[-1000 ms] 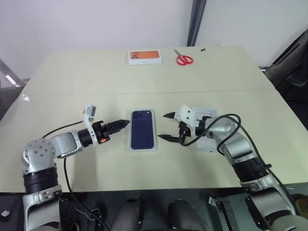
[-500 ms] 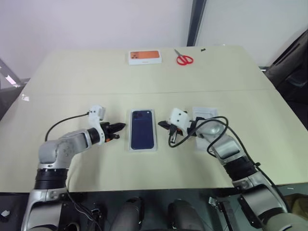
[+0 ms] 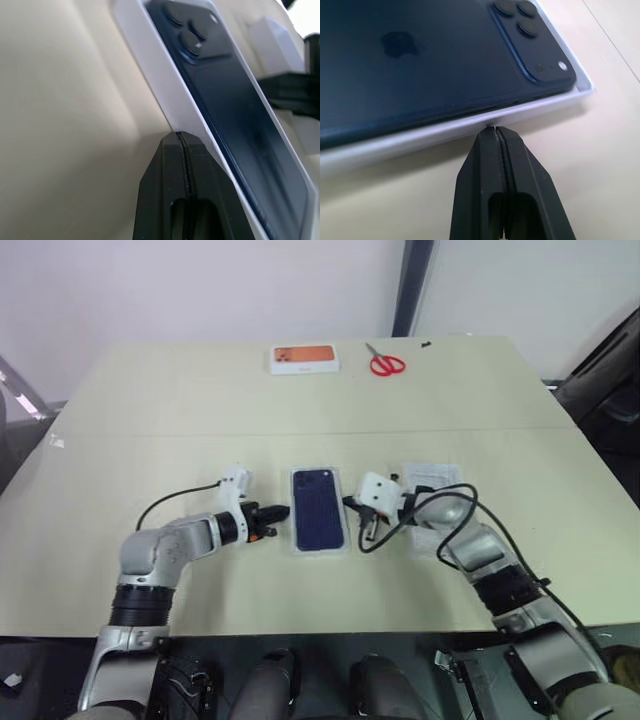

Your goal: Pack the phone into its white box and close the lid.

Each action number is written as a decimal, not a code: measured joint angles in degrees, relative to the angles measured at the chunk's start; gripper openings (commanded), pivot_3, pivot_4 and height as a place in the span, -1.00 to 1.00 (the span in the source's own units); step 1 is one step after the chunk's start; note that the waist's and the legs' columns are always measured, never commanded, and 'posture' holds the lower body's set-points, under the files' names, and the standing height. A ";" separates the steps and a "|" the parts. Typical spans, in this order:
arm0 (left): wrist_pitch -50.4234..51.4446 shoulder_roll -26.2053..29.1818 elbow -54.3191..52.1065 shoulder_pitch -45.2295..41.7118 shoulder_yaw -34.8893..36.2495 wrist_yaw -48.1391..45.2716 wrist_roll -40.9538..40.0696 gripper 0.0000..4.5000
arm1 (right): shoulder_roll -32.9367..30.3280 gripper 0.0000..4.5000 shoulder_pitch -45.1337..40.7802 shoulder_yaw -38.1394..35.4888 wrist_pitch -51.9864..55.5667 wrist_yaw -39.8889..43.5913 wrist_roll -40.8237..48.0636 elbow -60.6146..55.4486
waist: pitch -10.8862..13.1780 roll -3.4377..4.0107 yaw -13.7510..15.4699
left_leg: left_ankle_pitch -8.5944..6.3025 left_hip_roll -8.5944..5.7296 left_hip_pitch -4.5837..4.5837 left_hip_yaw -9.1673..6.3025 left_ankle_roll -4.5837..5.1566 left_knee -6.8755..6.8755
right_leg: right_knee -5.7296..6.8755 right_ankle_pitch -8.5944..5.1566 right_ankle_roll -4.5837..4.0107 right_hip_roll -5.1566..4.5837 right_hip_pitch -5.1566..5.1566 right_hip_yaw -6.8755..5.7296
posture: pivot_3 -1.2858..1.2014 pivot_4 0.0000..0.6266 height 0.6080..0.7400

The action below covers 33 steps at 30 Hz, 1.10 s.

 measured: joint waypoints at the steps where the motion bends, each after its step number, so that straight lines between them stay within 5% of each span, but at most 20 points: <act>1: -0.06 -0.98 0.49 -0.73 -0.57 -0.11 0.32 -1.00 | -1.02 -0.99 0.73 -0.71 0.07 0.29 0.07 -0.57 | 0.00 0.00 -0.03 | 0.00 0.00 0.00 0.00 0.00 0.00 | 0.00 0.00 0.00 0.00 0.01 0.00 | 0.03 -0.52 0.91; 12: -7.53 -9.90 12.40 -8.08 -6.48 -5.53 7.58 -1.00 | -8.65 -0.99 8.00 -7.04 1.25 2.04 1.70 -5.38 | 0.00 -0.01 -0.06 | 0.00 0.01 0.01 0.02 0.01 0.04 | -0.01 0.00 0.01 0.01 0.06 -0.01 | 0.03 -0.52 0.91; 33: -8.42 -12.81 13.34 -8.49 -6.39 -7.83 10.97 -1.00 | -10.14 -0.99 8.09 -8.27 2.09 2.18 1.78 -4.76 | 0.00 -0.01 0.49 | 0.00 0.01 0.02 0.02 0.01 0.08 | 0.00 0.00 0.01 0.02 0.08 0.01 | 0.03 -0.52 0.91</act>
